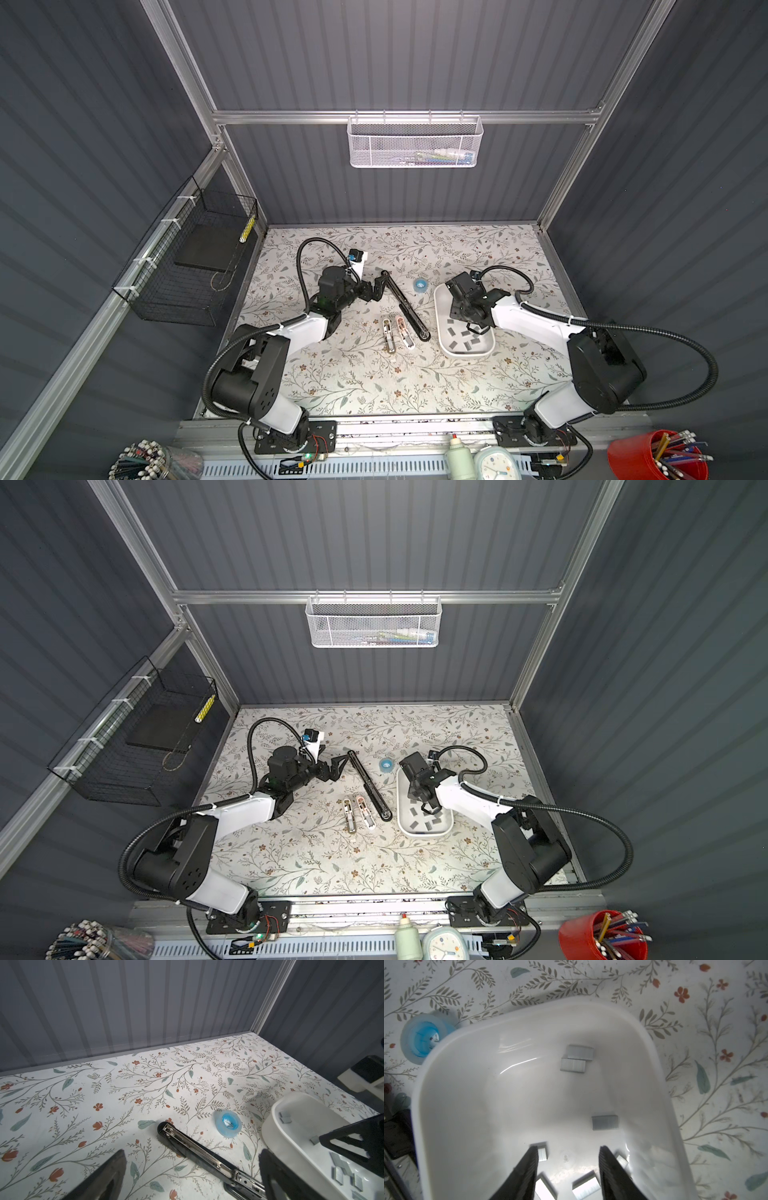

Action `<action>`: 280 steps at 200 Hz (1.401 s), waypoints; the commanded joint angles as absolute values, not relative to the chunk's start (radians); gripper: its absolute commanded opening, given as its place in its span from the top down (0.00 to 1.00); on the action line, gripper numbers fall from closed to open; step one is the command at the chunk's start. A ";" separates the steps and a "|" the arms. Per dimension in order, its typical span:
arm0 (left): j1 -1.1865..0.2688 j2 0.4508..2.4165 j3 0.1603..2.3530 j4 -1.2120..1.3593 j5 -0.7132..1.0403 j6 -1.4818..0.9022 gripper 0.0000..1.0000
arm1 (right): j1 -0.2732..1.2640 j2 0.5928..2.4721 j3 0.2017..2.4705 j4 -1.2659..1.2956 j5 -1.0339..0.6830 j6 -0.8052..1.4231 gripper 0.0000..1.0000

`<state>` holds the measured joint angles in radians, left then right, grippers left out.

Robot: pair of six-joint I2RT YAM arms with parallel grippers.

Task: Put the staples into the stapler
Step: 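Move the right gripper over the white tray while the left gripper rises, then lower the right gripper into the white tray around a grey staple strip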

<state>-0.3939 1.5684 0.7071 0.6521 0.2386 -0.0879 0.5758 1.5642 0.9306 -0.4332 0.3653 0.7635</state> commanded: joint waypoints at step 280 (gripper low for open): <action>-0.398 1.589 0.779 0.653 0.249 -0.011 0.00 | 0.486 1.719 0.914 -0.359 0.369 0.987 0.45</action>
<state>-0.3939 1.6070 0.7784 0.6510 0.2394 -0.0292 0.4938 1.6817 0.8852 -0.3424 0.3630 1.0317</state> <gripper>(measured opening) 0.997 0.565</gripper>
